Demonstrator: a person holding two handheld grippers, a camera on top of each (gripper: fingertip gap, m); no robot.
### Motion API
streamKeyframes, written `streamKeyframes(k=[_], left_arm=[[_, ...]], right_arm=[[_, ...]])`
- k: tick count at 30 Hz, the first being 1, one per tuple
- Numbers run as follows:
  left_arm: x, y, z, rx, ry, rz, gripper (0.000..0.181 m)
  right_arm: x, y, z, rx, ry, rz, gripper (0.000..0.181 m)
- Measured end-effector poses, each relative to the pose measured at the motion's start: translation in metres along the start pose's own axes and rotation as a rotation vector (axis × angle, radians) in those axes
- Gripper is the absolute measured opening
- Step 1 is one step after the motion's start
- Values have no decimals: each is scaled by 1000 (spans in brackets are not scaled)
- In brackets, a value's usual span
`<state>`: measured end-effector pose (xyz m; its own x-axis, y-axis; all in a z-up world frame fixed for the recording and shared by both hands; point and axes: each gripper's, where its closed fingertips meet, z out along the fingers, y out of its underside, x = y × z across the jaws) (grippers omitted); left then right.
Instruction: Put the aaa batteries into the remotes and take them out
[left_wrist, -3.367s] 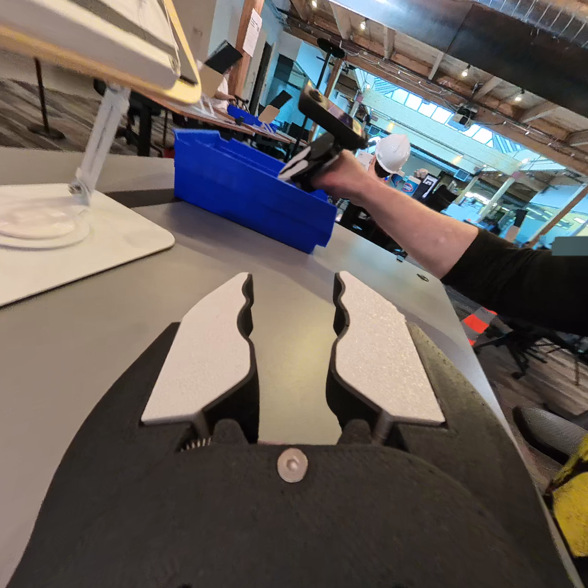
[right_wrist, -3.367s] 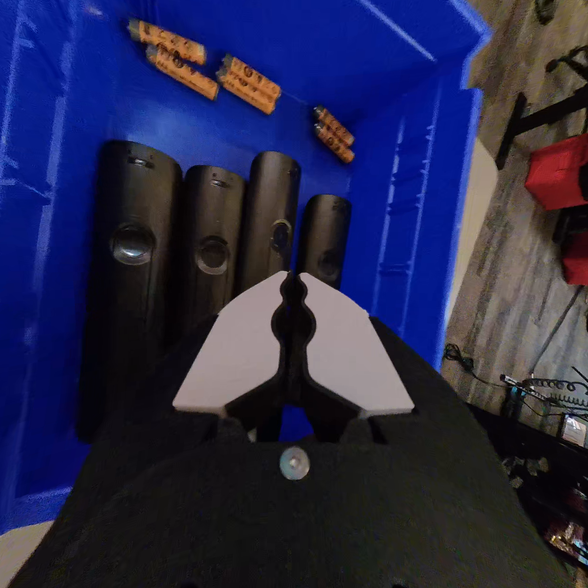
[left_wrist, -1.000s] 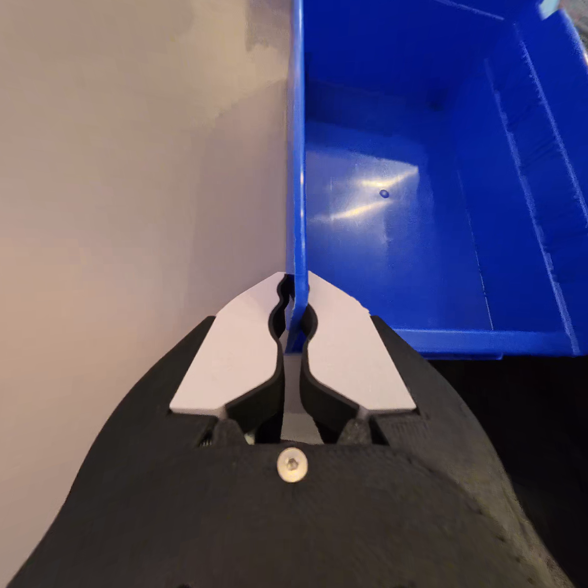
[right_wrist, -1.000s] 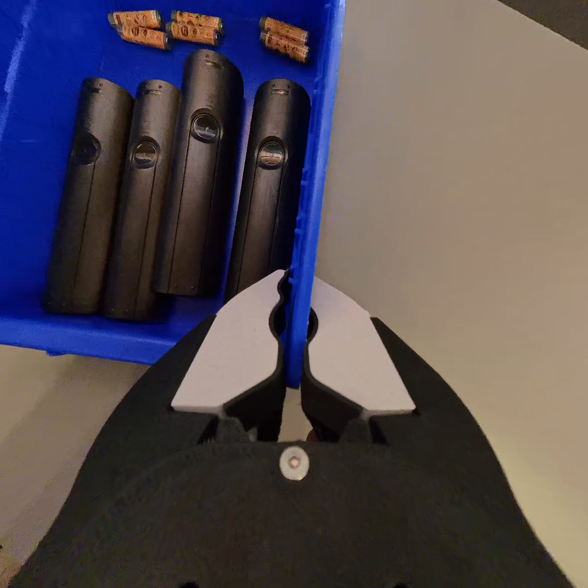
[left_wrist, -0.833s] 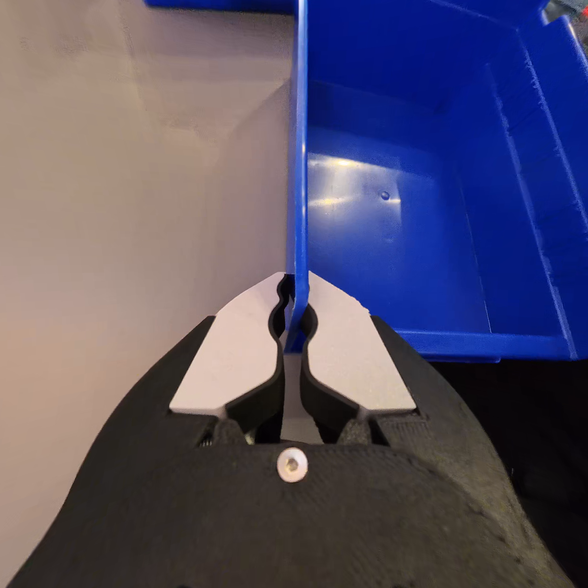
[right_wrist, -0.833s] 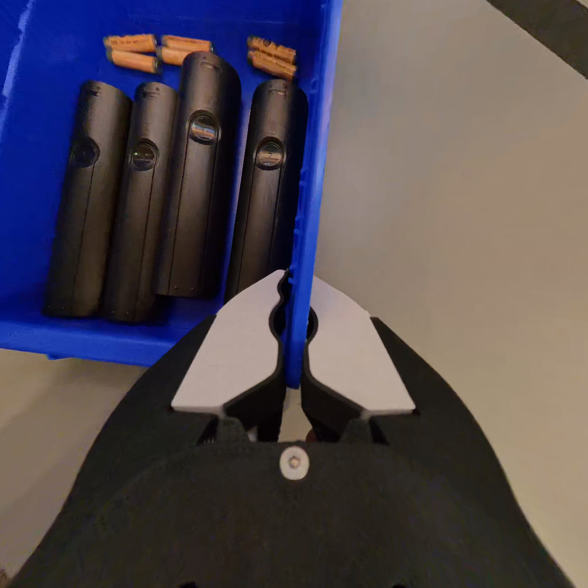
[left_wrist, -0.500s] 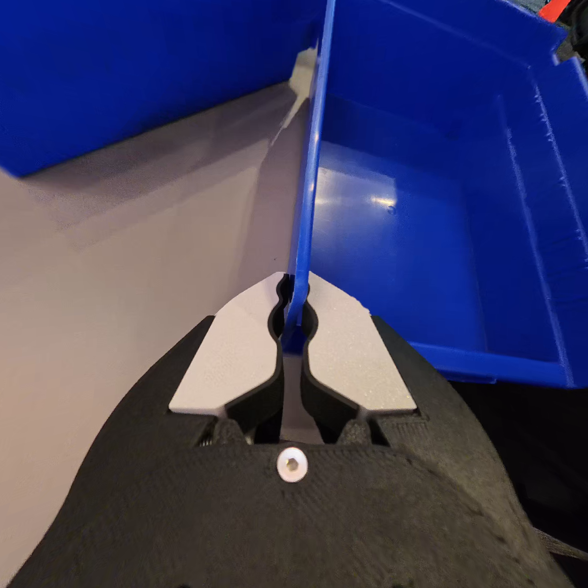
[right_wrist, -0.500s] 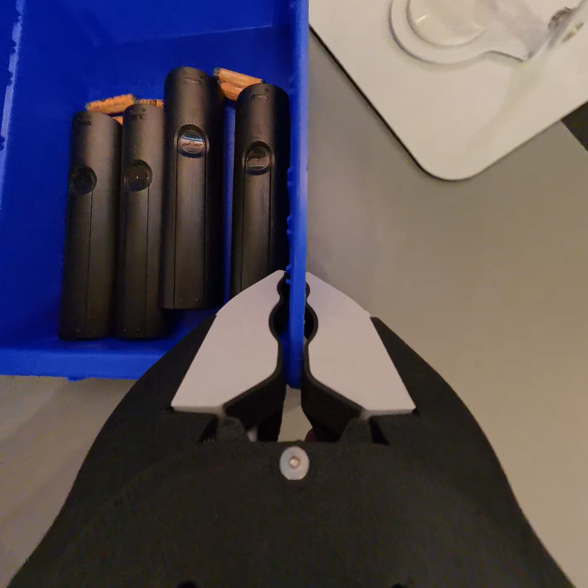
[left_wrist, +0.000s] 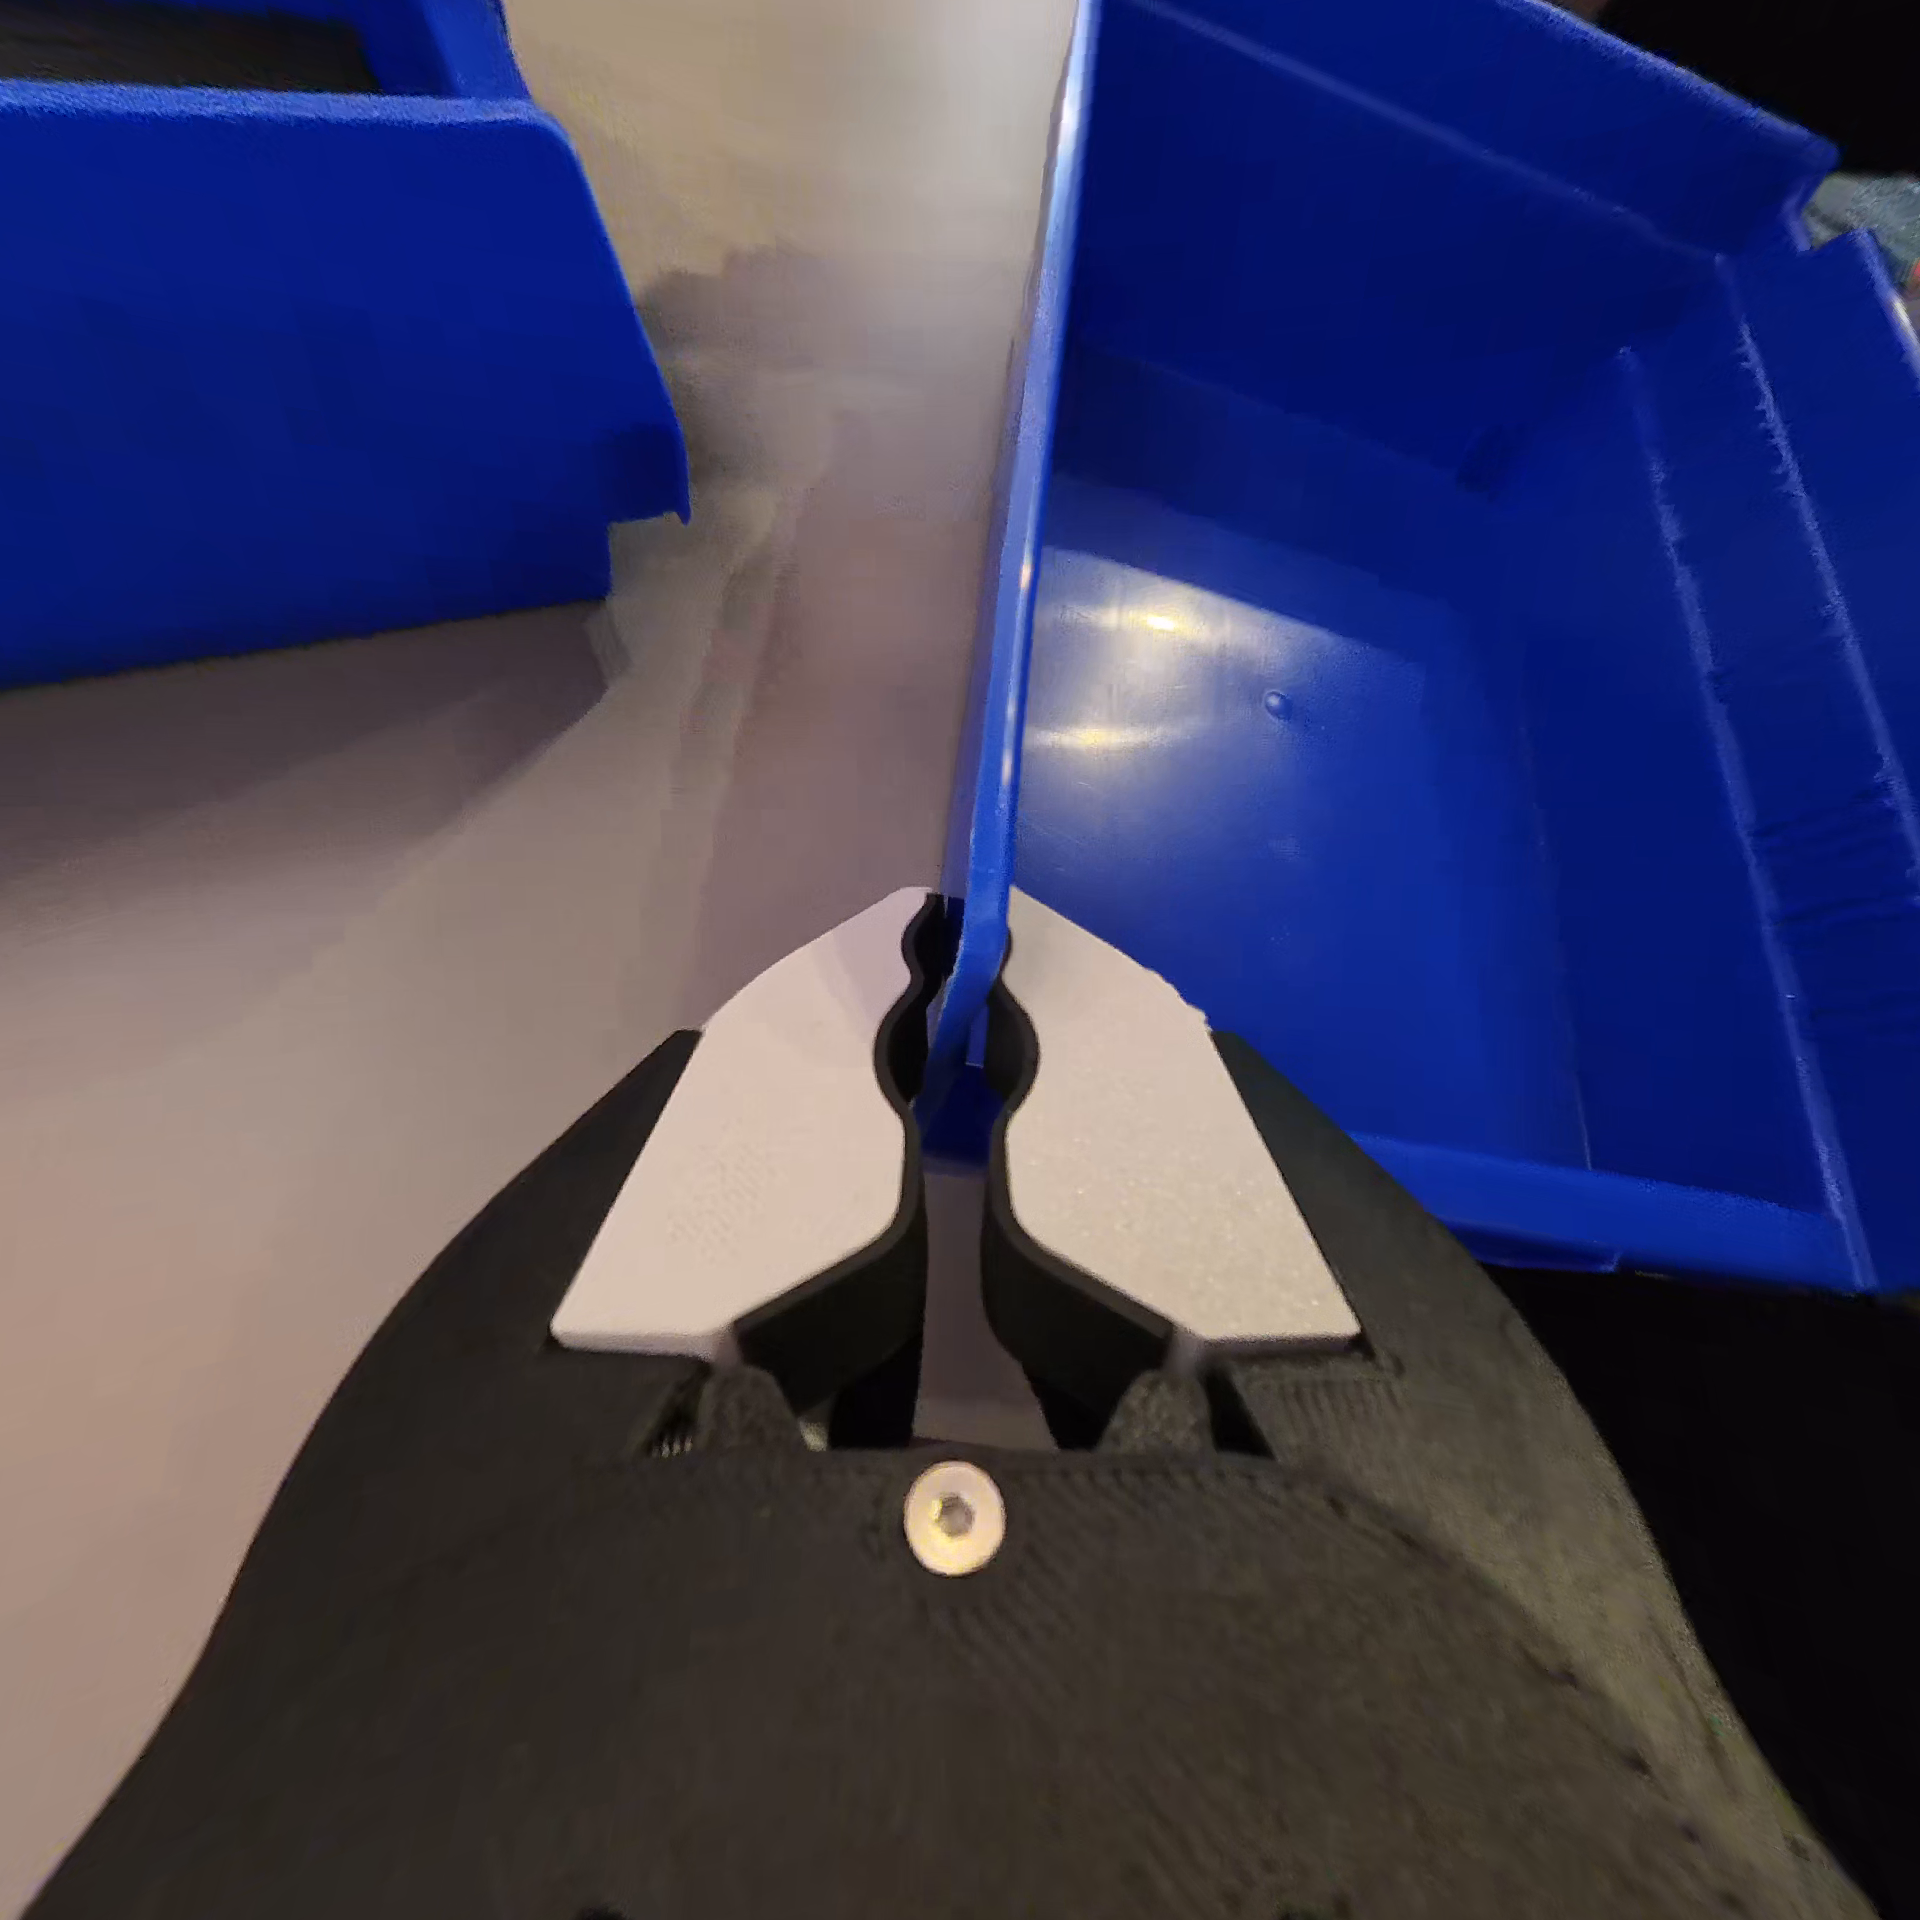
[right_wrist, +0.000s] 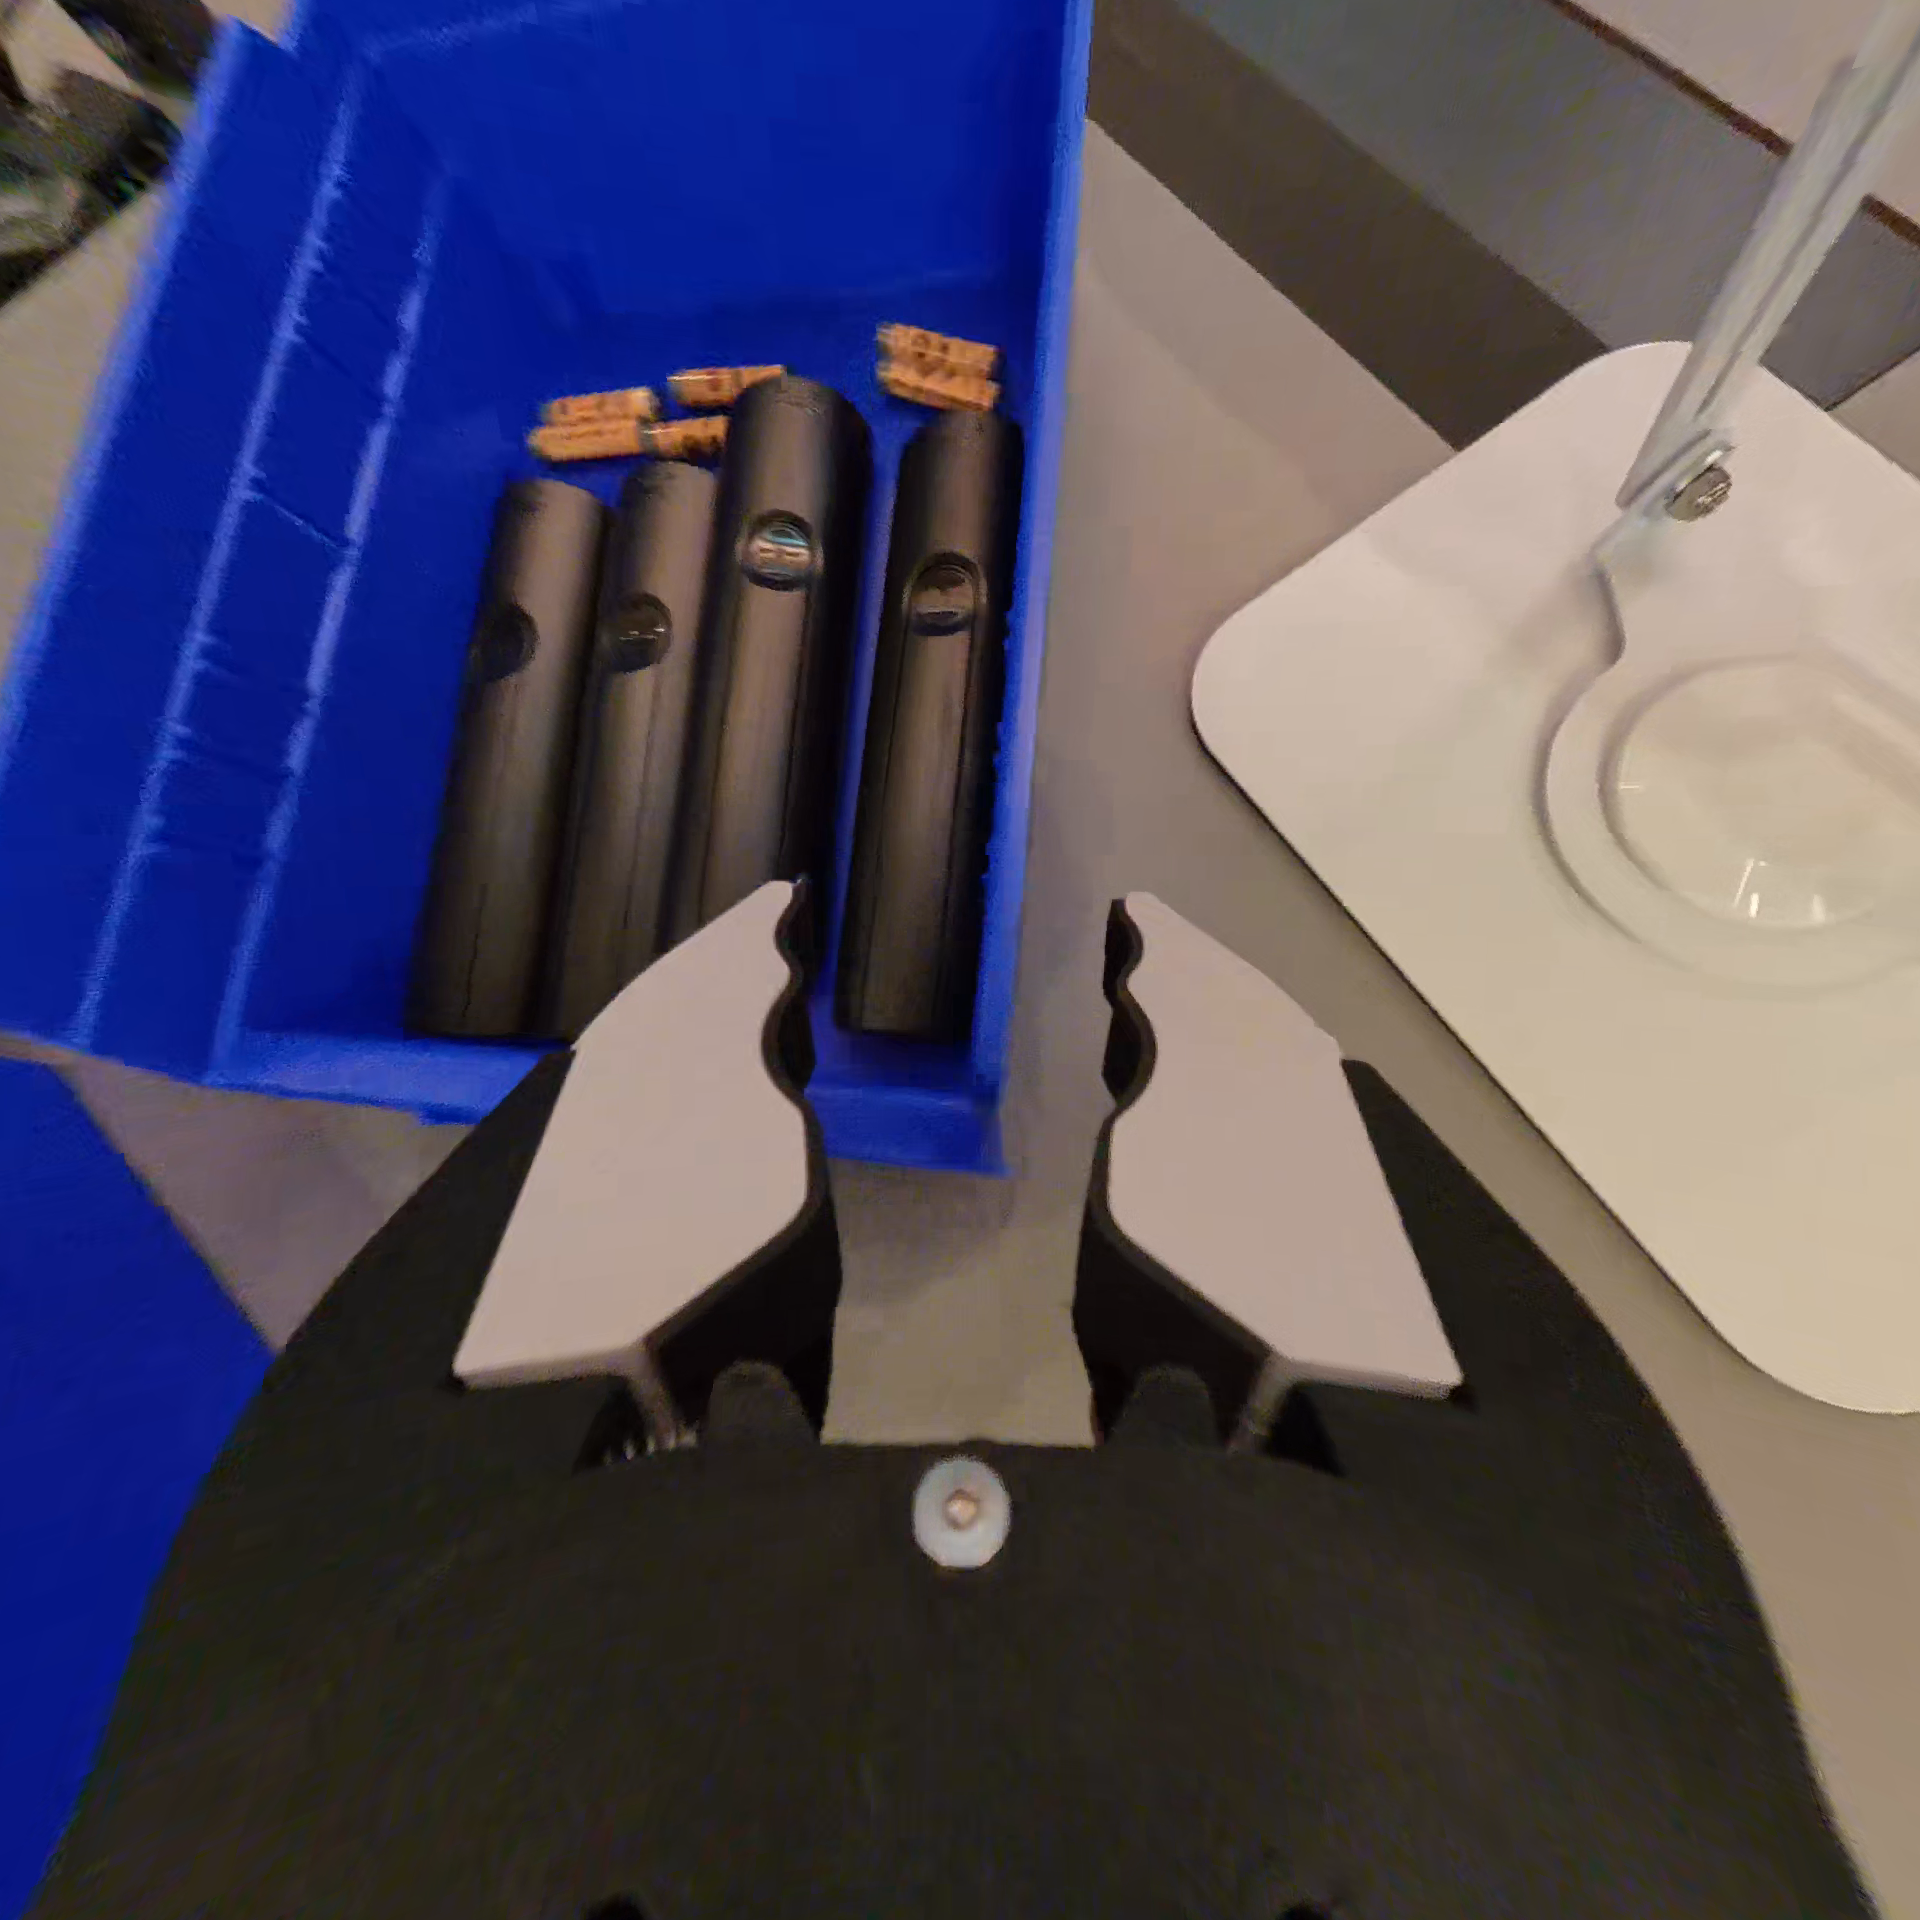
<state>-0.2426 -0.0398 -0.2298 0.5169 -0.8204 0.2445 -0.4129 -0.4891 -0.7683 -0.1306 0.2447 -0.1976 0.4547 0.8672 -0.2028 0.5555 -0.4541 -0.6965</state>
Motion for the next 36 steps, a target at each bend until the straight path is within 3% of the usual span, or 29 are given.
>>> streamKeyframes(k=[3,8,9,11,12,14,17,19,22,24,27,28,30,33,36], left_arm=[[-2,-6,6,46,-71,-79,6],[4,-22,27,109,-154,-157,7],[6,-25,32,122,-148,-180,15],[13,-32,35,150,-105,-236,74],[15,-35,29,170,-76,-268,87],[9,-48,6,250,-69,-333,98],[-27,-65,-25,322,-245,-385,108],[-48,-76,-18,285,-324,-385,126],[-80,-91,11,210,-426,-417,146],[-105,-98,21,187,-555,-410,146],[-135,-87,32,126,-707,-403,140],[-136,-87,37,141,-685,-430,140],[-132,-90,42,159,-638,-455,116],[-141,-86,22,124,-722,-362,99],[-152,-72,3,80,-698,-366,89]], right_arm=[[-19,16,-50,-13,-41,4,70],[-60,90,-118,-136,-54,-43,76],[-65,107,-125,-184,-45,-46,76],[-71,132,-134,-237,-22,-65,75],[-73,142,-137,-259,-16,-65,73],[-66,157,-141,-303,46,-82,67],[-66,172,-139,-362,23,-69,53],[-61,177,-137,-396,62,-122,23],[-45,178,-141,-433,104,-147,14],[-29,178,-144,-451,117,-173,7],[-9,180,-153,-487,79,-186,7],[-1,181,-155,-491,69,-187,7],[20,183,-163,-512,77,-197,7],[56,185,-176,-544,105,-223,8],[90,185,-186,-568,131,-307,11]])
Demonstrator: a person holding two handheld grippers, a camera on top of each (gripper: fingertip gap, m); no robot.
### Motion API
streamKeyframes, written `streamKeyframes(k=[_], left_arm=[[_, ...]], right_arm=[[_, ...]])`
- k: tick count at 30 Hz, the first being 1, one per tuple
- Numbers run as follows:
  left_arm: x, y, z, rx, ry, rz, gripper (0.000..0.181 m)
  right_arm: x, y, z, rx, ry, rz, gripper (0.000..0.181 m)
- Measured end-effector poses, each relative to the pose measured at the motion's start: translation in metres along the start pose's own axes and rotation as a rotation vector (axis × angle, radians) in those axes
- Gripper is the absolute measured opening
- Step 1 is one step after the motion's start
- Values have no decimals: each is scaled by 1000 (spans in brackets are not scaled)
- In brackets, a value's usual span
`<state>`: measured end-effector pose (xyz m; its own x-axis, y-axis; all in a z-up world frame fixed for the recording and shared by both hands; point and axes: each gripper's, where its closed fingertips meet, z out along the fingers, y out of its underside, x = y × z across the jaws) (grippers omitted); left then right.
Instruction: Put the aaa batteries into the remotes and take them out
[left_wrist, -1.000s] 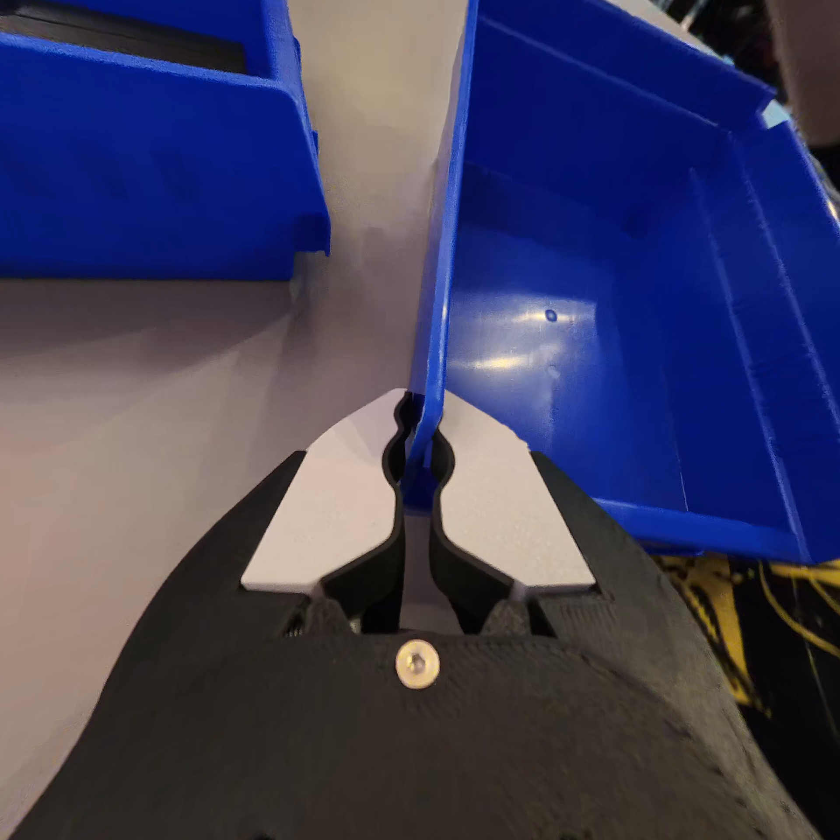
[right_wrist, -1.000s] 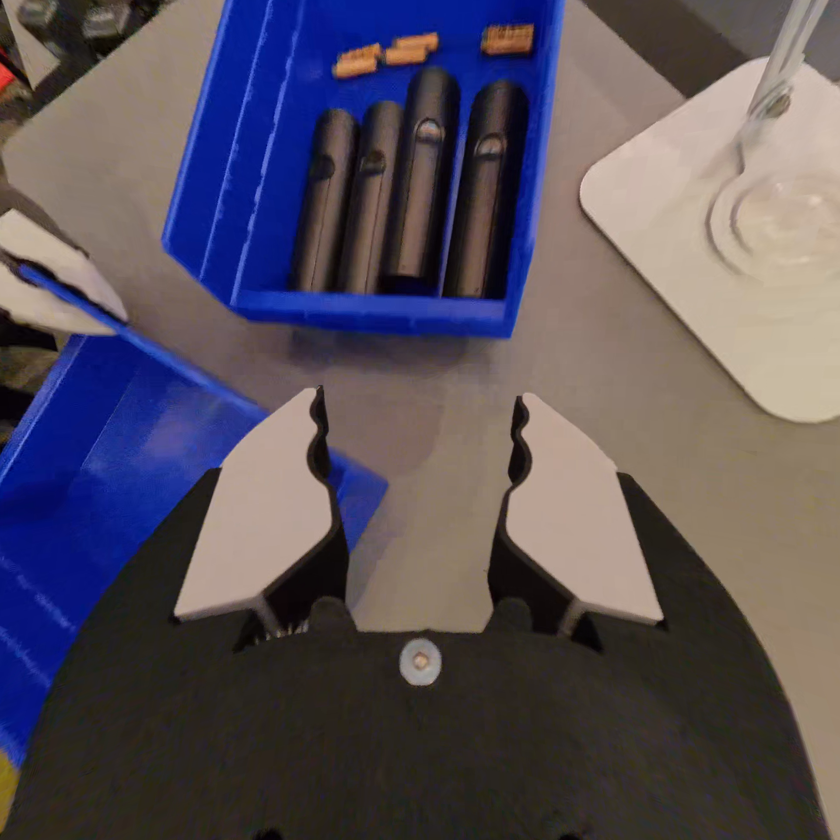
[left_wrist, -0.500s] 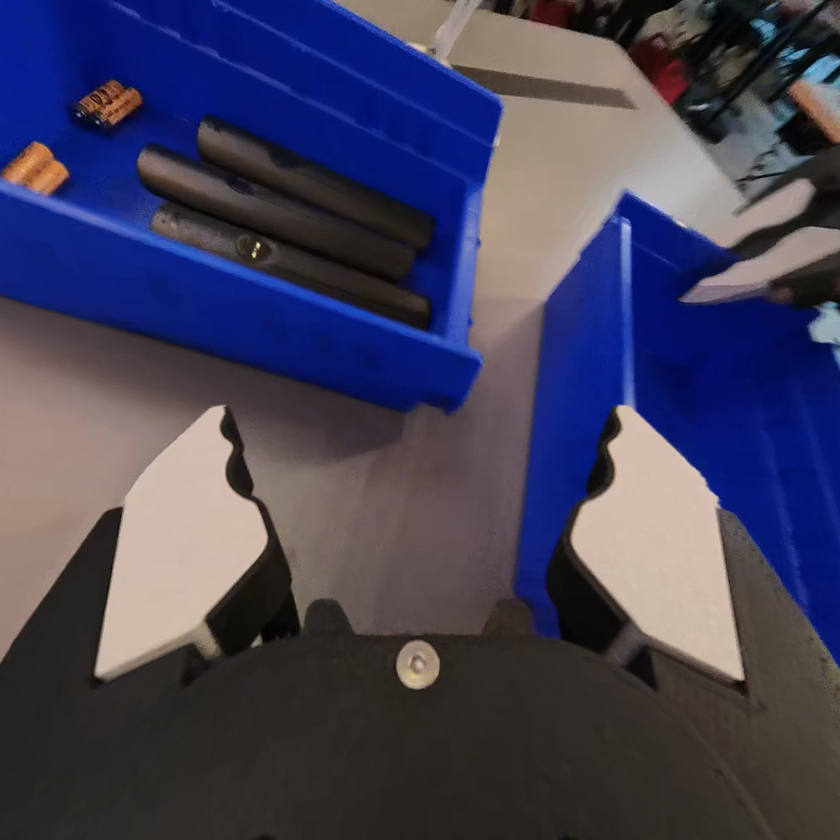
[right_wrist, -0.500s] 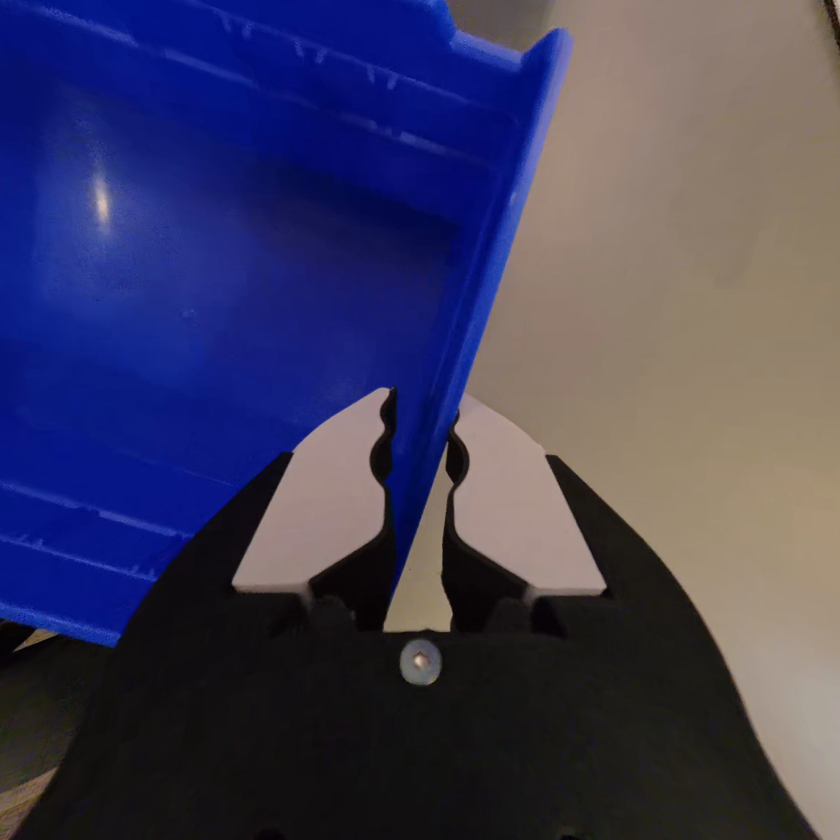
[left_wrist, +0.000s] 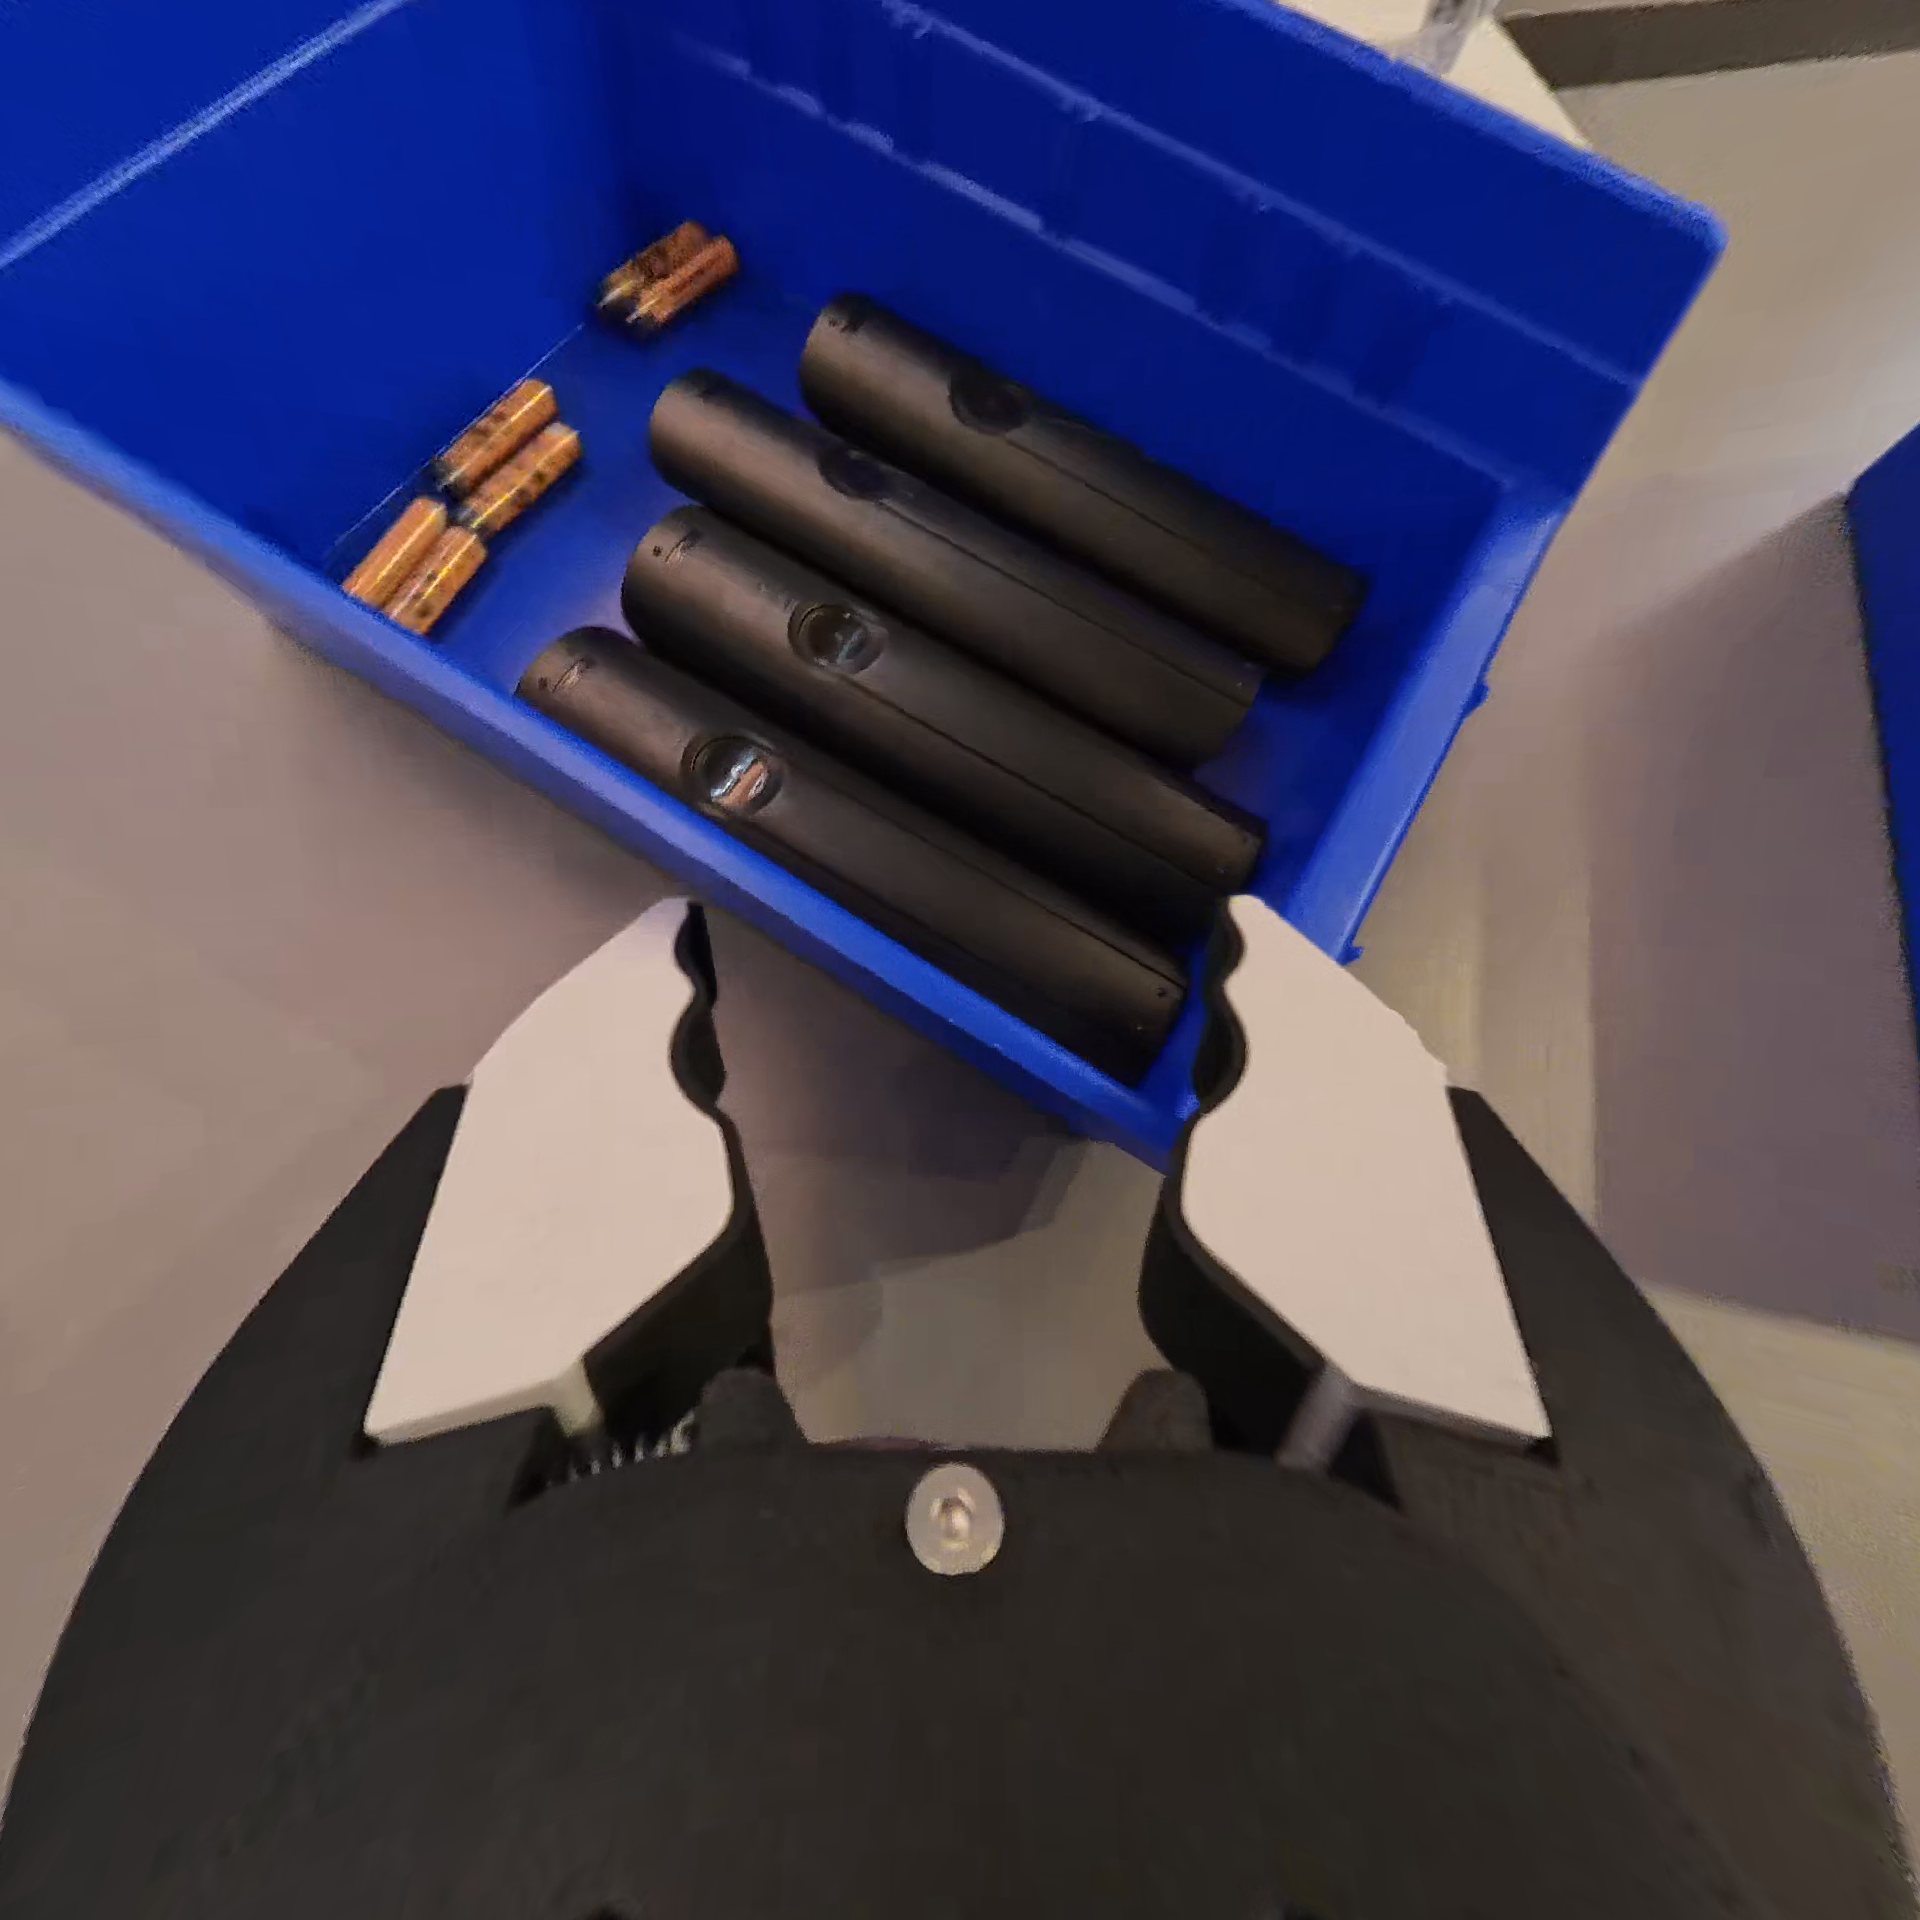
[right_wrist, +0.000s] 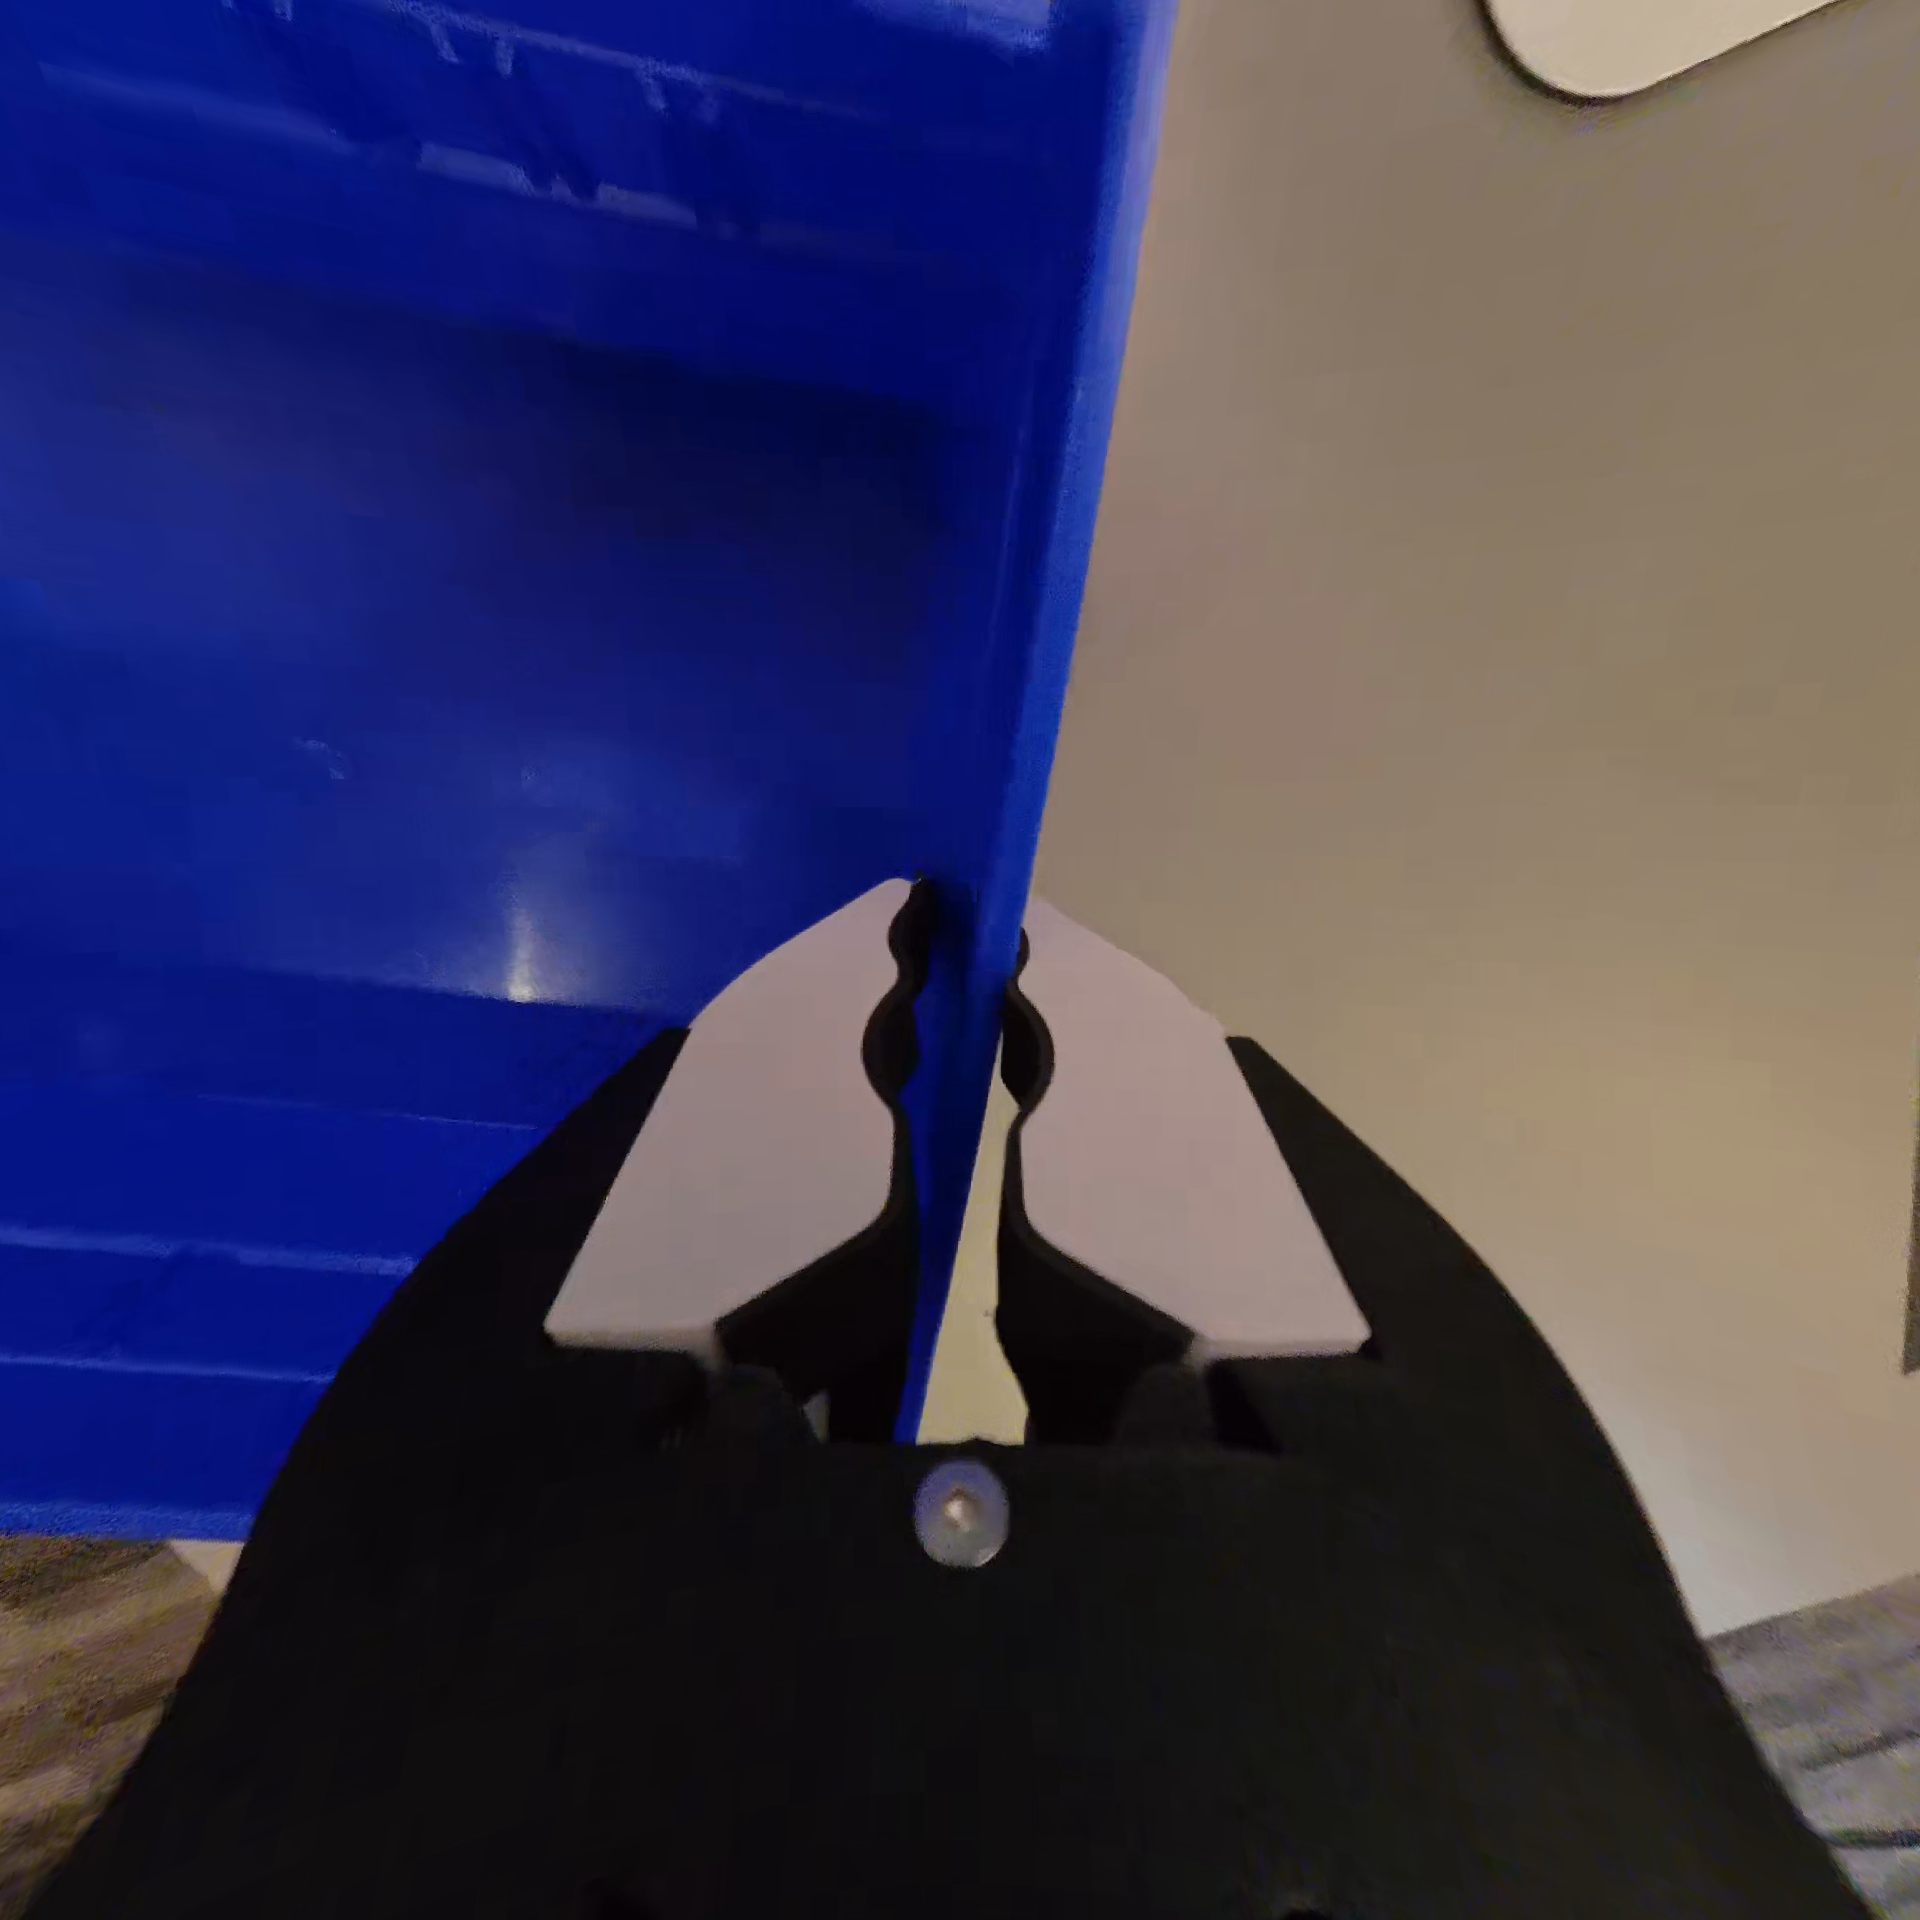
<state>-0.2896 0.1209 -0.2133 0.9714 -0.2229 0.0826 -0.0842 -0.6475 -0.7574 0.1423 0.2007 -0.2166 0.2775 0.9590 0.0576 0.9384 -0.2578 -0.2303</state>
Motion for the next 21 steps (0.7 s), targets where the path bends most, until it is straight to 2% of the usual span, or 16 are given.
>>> streamKeyframes(k=[4,8,12,17,21], left_arm=[[-51,3,-12,7,-34,-8,44],[-83,3,-13,3,-49,-27,30],[-118,-3,-11,20,-155,-24,10],[-145,-8,-6,14,-198,-29,7],[-161,-14,-1,42,-195,-103,5]], right_arm=[[40,20,-3,-81,63,-52,15],[79,32,-4,-125,110,-75,17],[113,36,-3,-161,157,-153,19],[157,35,-1,-223,233,-235,23],[194,33,1,-276,268,-291,25]])
